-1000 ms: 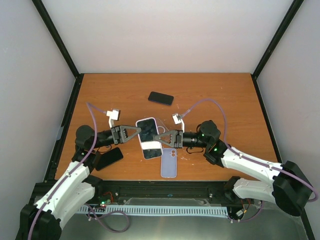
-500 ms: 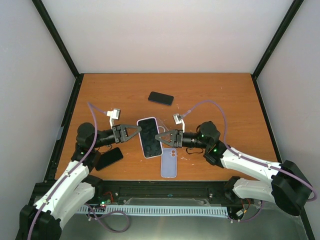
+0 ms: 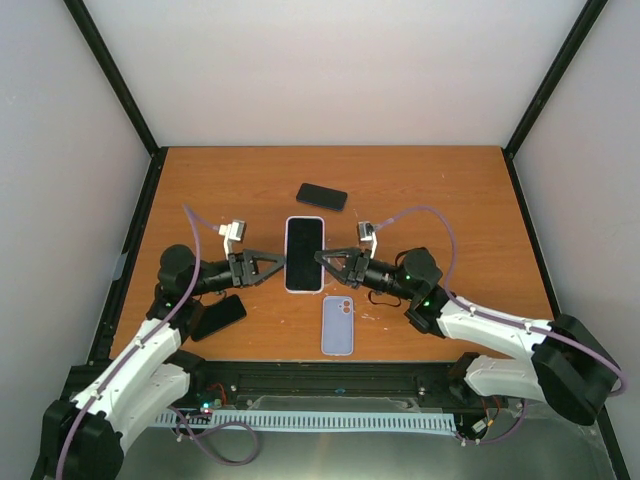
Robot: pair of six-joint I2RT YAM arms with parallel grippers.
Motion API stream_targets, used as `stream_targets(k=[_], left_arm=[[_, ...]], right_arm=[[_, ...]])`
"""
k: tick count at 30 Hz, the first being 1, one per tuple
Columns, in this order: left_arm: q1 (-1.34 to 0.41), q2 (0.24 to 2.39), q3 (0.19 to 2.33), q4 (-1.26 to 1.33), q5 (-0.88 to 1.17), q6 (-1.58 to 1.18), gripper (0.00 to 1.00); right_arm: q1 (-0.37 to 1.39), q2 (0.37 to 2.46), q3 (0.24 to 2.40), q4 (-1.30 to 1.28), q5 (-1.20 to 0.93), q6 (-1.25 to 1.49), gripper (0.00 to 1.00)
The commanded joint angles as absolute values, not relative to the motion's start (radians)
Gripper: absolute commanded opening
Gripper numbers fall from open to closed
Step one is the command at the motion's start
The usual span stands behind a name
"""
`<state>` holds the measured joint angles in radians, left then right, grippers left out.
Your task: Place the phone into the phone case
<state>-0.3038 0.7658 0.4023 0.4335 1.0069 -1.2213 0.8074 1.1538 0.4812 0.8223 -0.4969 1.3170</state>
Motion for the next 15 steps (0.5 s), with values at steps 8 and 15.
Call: stream_targets(k=[8, 15], left_arm=[[-0.314, 0.801, 0.421, 0.412, 1.05, -1.181, 0.55], [-0.314, 0.819, 0.454, 0.303, 1.033, -1.1, 0.19]], right_arm=[[0.805, 1.22, 0.549, 0.951, -0.433, 1.339, 0.13], [0.805, 1.229, 0.548, 0.919, -0.428, 1.331, 0.14]])
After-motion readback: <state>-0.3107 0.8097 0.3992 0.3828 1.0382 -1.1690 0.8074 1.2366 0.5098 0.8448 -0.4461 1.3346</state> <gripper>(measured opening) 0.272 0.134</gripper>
